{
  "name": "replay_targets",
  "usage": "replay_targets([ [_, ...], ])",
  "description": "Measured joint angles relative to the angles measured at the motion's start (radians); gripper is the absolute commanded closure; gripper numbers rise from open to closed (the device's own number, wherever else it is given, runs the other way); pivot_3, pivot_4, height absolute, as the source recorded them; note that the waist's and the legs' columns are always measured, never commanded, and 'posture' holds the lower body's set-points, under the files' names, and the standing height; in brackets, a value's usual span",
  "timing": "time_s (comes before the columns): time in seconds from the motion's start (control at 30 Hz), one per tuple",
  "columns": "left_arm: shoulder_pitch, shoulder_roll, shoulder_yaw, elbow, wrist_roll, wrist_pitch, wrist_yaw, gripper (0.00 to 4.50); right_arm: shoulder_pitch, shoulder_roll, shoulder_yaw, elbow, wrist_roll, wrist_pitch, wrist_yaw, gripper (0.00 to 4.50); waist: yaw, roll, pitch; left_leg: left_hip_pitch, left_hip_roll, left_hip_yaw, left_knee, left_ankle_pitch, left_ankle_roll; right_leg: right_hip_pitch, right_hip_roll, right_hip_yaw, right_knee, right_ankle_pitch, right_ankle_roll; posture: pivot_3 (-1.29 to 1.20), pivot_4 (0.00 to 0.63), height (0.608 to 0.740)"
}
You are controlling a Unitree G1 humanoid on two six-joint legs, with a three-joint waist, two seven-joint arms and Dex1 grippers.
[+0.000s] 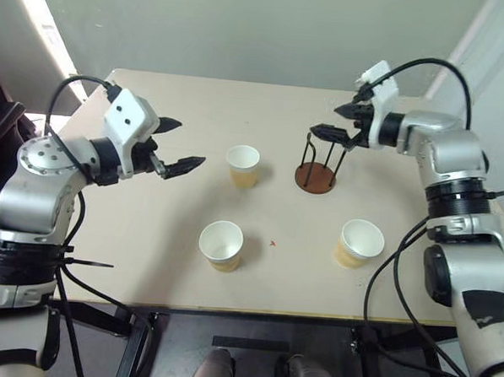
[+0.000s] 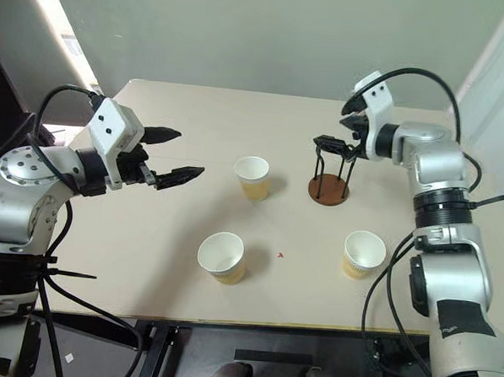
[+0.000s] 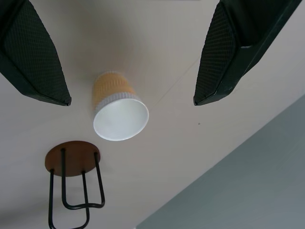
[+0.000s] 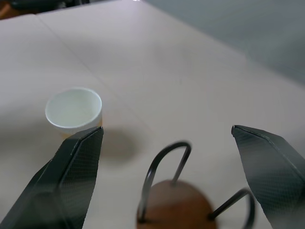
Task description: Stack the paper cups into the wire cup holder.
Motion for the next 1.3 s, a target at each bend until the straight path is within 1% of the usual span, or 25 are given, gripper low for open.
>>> replay_targets([
  [0.13, 0.000, -0.001, 0.000, -0.045, -0.011, 0.026, -0.001, 0.09, 0.006, 0.055, 0.004, 0.010, -0.005, 0.082, -0.069, 0.00, 0.000, 0.000, 0.000, 0.000, 0.000, 0.000, 0.000, 0.000, 0.000, 0.000, 0.000, 0.000, 0.000, 0.000, 0.000, 0.00, 0.150, 0.740],
  [0.3, 0.023, -0.001, 0.002, -0.061, -0.011, 0.033, 0.001, 0.09, 0.005, 0.098, 0.004, 0.107, -0.035, 0.059, -0.162, 0.00, 0.004, 0.000, 0.000, 0.000, 0.000, -0.001, 0.001, -0.002, 0.003, 0.000, 0.000, 0.000, 0.001, 0.000, 0.001, 0.00, 0.150, 0.740],
  [0.33, 0.031, 0.000, 0.004, -0.064, -0.011, 0.038, 0.001, 0.03, 0.005, 0.103, 0.006, 0.129, -0.047, 0.049, -0.179, 0.18, 0.005, 0.000, 0.000, 0.000, 0.000, -0.001, 0.001, -0.002, 0.003, -0.001, 0.000, 0.000, 0.002, 0.000, 0.001, 0.00, 0.150, 0.740],
  [0.4, 0.041, 0.000, 0.006, -0.074, -0.014, 0.047, 0.002, 0.00, 0.005, 0.107, 0.012, 0.157, -0.064, 0.027, -0.199, 0.59, 0.005, 0.000, 0.000, 0.000, 0.000, -0.001, 0.001, -0.001, 0.003, -0.001, 0.000, 0.000, 0.003, 0.001, 0.001, 0.00, 0.150, 0.740],
  [0.63, 0.066, 0.007, 0.028, -0.098, -0.024, 0.051, 0.005, 0.00, 0.005, 0.110, 0.042, 0.244, -0.123, -0.063, -0.231, 3.03, 0.004, 0.000, 0.000, 0.001, 0.000, 0.000, 0.001, -0.001, 0.003, -0.001, 0.000, 0.000, 0.004, 0.001, 0.001, 0.00, 0.150, 0.740],
  [0.77, 0.079, 0.011, 0.036, -0.098, -0.029, 0.051, -0.001, 0.00, 0.004, 0.107, 0.042, 0.262, -0.125, -0.088, -0.215, 4.49, 0.004, 0.000, 0.000, 0.000, 0.000, 0.000, 0.001, -0.001, 0.003, -0.001, 0.000, 0.000, 0.003, 0.001, 0.001, 0.00, 0.150, 0.740],
  [0.87, 0.090, 0.049, 0.047, -0.111, -0.054, 0.052, -0.050, 0.00, 0.005, 0.077, 0.053, 0.243, -0.123, -0.104, -0.129, 4.49, 0.005, 0.000, 0.000, -0.001, 0.000, 0.000, 0.001, -0.001, 0.003, -0.003, 0.000, 0.000, 0.003, 0.001, 0.001, 0.00, 0.150, 0.740],
  [1.0, 0.128, 0.096, 0.069, -0.142, -0.117, 0.067, -0.144, 0.00, 0.009, -0.025, 0.070, 0.094, -0.099, -0.119, 0.069, 4.49, 0.006, 0.000, 0.000, -0.004, 0.000, 0.000, 0.001, -0.001, 0.001, -0.005, 0.000, -0.001, 0.002, 0.000, 0.001, 0.00, 0.150, 0.740],
  [1.07, 0.149, 0.123, 0.077, -0.165, -0.156, 0.080, -0.198, 0.00, 0.060, -0.109, 0.090, -0.049, -0.072, -0.170, 0.228, 4.49, 0.008, 0.000, 0.000, -0.006, 0.000, 0.000, 0.001, -0.001, 0.000, -0.004, 0.000, -0.001, 0.001, 0.000, 0.001, 0.00, 0.150, 0.740],
  [1.17, 0.165, 0.155, 0.079, -0.179, -0.188, 0.097, -0.251, 0.00, 0.159, -0.199, 0.108, -0.191, -0.021, -0.245, 0.432, 4.49, 0.008, -0.001, 0.000, -0.005, 0.000, 0.001, 0.002, 0.000, -0.001, -0.003, 0.000, -0.001, 0.000, 0.000, 0.001, 0.00, 0.150, 0.740],
  [1.23, 0.168, 0.160, 0.076, -0.194, -0.209, 0.115, -0.280, 0.00, 0.214, -0.211, 0.116, -0.242, 0.016, -0.275, 0.531, 4.49, 0.006, -0.001, 0.000, -0.004, 0.000, 0.003, 0.003, 0.000, -0.001, -0.002, 0.000, 0.001, 0.000, 0.001, 0.002, 0.00, 0.150, 0.740],
  [1.3, 0.168, 0.163, 0.057, -0.217, -0.231, 0.131, -0.306, 0.00, 0.237, -0.210, 0.119, -0.273, 0.048, -0.306, 0.597, 4.49, 0.002, 0.000, 0.000, -0.003, 0.000, 0.003, 0.003, -0.001, 0.002, -0.002, 0.000, 0.001, 0.001, 0.002, 0.003, 0.00, 0.150, 0.740],
])
